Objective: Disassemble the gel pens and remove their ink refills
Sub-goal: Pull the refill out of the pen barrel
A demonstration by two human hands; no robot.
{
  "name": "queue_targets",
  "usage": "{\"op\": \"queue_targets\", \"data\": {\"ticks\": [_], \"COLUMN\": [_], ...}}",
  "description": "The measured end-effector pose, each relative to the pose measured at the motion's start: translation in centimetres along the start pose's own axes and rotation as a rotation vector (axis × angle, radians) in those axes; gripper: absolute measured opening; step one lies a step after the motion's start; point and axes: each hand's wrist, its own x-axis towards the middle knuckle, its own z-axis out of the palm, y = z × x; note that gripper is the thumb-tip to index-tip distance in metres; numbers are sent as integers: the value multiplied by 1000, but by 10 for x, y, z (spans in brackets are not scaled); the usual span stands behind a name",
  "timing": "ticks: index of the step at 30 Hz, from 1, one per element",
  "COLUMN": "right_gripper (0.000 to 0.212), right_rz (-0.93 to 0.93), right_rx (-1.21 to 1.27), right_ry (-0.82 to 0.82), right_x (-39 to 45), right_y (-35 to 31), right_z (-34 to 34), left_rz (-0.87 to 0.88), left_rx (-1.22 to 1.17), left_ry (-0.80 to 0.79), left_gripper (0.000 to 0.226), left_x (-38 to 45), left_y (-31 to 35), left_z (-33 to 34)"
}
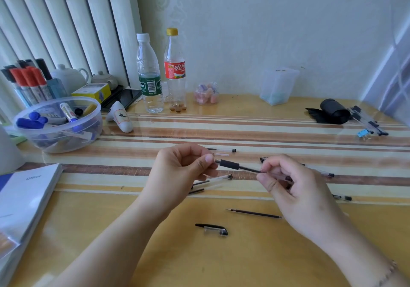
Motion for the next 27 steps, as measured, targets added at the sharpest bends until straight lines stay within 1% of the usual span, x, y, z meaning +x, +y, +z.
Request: {"op": "queue_targets", "data": {"ticks": [3, 5, 6, 7, 8, 9, 11, 12, 14, 15, 19, 20, 23, 24, 27], "right_gripper": [25, 43, 49, 50, 45, 35, 19, 22, 39, 42, 28, 29, 44, 44, 36], "right_rz": [30, 122, 167, 190, 189, 178, 169, 166, 167, 163, 145, 147, 152, 135, 46], "right_rx": [94, 186, 219, 234, 240, 243, 232, 230, 221, 221, 249, 231, 200, 193, 138], "right_ry": [18, -54, -107, -147, -168, -167, -112, -101, -123, -131, -92, -91, -120, -132, -148], "right_x": [1, 2, 2, 2, 2, 2, 2, 2, 1, 1, 3, 3, 2, 1, 1], "right_y": [-1, 3, 4, 4, 3, 1, 1, 2, 2, 1, -2, 0, 2, 1, -4], "right_z": [0, 0, -1, -1, -2, -2, -3, -2, -1, 0, -2, -1, 0, -1, -3], "left_rz": [55, 91, 101, 104, 104, 103, 108, 113, 122, 127, 136, 133, 130, 128, 135], "left_rx": [58, 82, 79, 69, 60, 53, 41, 38, 38, 44, 50, 45, 55, 61, 77], "left_ry": [4, 7, 6, 7, 11, 14, 14, 11, 6, 7, 14, 9, -20, -19, -11], "left_gripper": [6, 6, 5, 4, 4, 4, 5, 6, 7, 7, 8, 8, 11, 13, 12], "left_x": [-1, 0, 0, 0, 1, 2, 2, 1, 1, 2, 2, 1, 0, 0, -1], "left_y": [-1, -1, -1, -1, -1, -1, 0, 0, 0, -1, -1, -1, 0, -1, -1], "left_z": [3, 4, 4, 4, 3, 2, 2, 2, 1, 1, 0, 1, 1, 1, 1]}}
